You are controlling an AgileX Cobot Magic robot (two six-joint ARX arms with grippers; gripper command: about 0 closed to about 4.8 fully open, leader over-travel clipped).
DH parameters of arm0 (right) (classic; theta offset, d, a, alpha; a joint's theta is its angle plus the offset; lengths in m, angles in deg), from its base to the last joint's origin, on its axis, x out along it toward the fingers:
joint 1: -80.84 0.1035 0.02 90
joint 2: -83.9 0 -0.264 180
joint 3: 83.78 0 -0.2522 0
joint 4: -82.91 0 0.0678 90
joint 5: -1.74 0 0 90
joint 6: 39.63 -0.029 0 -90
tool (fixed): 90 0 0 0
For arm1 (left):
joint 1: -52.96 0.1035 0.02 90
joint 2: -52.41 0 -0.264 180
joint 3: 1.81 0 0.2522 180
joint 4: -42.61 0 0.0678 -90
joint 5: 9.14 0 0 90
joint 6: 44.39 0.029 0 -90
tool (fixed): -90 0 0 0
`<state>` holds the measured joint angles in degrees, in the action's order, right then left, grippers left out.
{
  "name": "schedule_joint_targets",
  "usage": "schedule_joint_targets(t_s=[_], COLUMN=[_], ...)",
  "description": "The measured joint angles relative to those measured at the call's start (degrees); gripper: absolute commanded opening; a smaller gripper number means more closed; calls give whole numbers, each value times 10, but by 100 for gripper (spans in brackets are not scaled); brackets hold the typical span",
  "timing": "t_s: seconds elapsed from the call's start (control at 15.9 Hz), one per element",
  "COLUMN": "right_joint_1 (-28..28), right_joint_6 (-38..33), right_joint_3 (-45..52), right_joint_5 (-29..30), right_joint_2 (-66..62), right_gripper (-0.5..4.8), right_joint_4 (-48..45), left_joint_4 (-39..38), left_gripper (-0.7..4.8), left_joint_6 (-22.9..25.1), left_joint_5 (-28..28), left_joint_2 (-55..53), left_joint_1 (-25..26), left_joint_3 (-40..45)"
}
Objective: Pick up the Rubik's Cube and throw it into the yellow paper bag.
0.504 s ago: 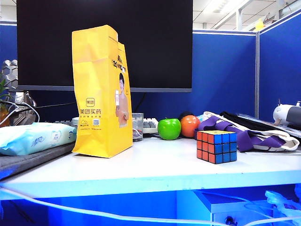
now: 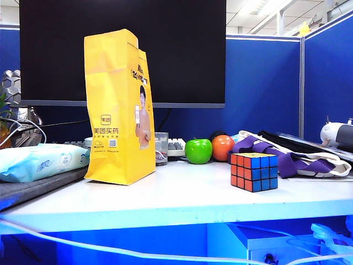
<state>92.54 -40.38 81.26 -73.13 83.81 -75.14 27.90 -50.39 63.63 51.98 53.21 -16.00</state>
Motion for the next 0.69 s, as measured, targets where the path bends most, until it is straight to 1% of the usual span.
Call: schedule_joint_targets(t_s=[0.19,0.25,0.32,0.44,0.57,0.63,0.69], right_joint_1=[0,0,0,0,0,-1,-1], right_joint_6=[-18,-20,-23,-27,-72,-91,-94], right_joint_3=[0,0,1,2,2,2,2], right_joint_5=[0,0,-1,-26,-82,-103,-105], right_joint_2=[0,0,0,0,0,0,0], right_gripper=[-6,-6,-6,-6,-6,-6,-6], right_joint_4=[-20,-32,-58,-108,-152,-165,-174], left_joint_4=[31,54,64,77,76,76,77], left_gripper=[244,244,244,244,245,244,245], left_joint_6=[-29,-37,-45,-46,-36,-21,1], left_joint_5=[-6,-7,-6,-6,-6,-9,-24], left_joint_2=[0,0,-1,-24,-98,-176,-252], left_joint_1=[0,0,0,0,0,0,0], left_joint_3=[0,-2,-19,-54,-109,-162,-211])
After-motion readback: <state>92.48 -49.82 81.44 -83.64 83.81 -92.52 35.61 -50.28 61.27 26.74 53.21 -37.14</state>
